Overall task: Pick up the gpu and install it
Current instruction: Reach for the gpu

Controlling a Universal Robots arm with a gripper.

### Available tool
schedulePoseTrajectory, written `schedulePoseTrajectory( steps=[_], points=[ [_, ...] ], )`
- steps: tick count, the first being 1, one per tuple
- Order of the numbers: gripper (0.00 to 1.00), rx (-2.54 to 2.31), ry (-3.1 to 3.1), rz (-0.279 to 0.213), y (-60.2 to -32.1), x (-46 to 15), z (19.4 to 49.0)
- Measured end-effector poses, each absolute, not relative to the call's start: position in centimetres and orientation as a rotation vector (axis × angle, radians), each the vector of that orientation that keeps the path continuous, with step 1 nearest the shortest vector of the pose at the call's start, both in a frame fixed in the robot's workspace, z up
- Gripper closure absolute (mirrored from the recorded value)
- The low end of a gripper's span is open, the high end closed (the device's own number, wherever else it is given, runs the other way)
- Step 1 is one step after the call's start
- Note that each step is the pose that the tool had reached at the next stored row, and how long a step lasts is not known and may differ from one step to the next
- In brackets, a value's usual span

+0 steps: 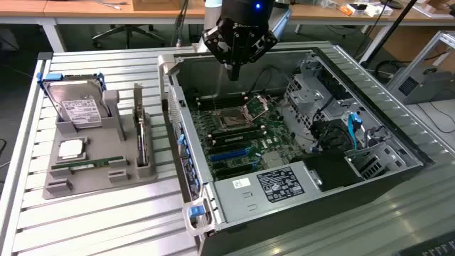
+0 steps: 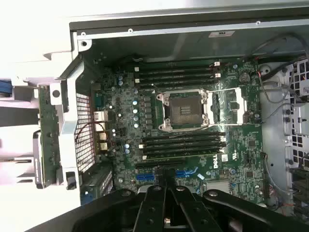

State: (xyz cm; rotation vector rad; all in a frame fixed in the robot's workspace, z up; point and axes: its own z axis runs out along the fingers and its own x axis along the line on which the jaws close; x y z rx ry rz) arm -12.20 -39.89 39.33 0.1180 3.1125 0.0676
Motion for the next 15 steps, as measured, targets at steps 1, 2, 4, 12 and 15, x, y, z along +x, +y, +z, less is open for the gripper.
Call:
schedulePoseTrajectory(
  steps=[1, 2, 4, 12, 15],
  points=[
    [0.89, 0.118, 3.112, 0.068, -39.89, -12.23, 39.33],
    [0.89, 0.118, 3.112, 0.068, -39.89, -12.29, 39.33],
    [0.89, 0.118, 3.112, 0.068, -39.89, -12.36, 39.33],
    [0.89, 0.118, 3.112, 0.068, -39.89, -12.72, 39.33],
    [0.89, 0.118, 3.112, 0.068, -39.89, -12.85, 39.33]
  ],
)
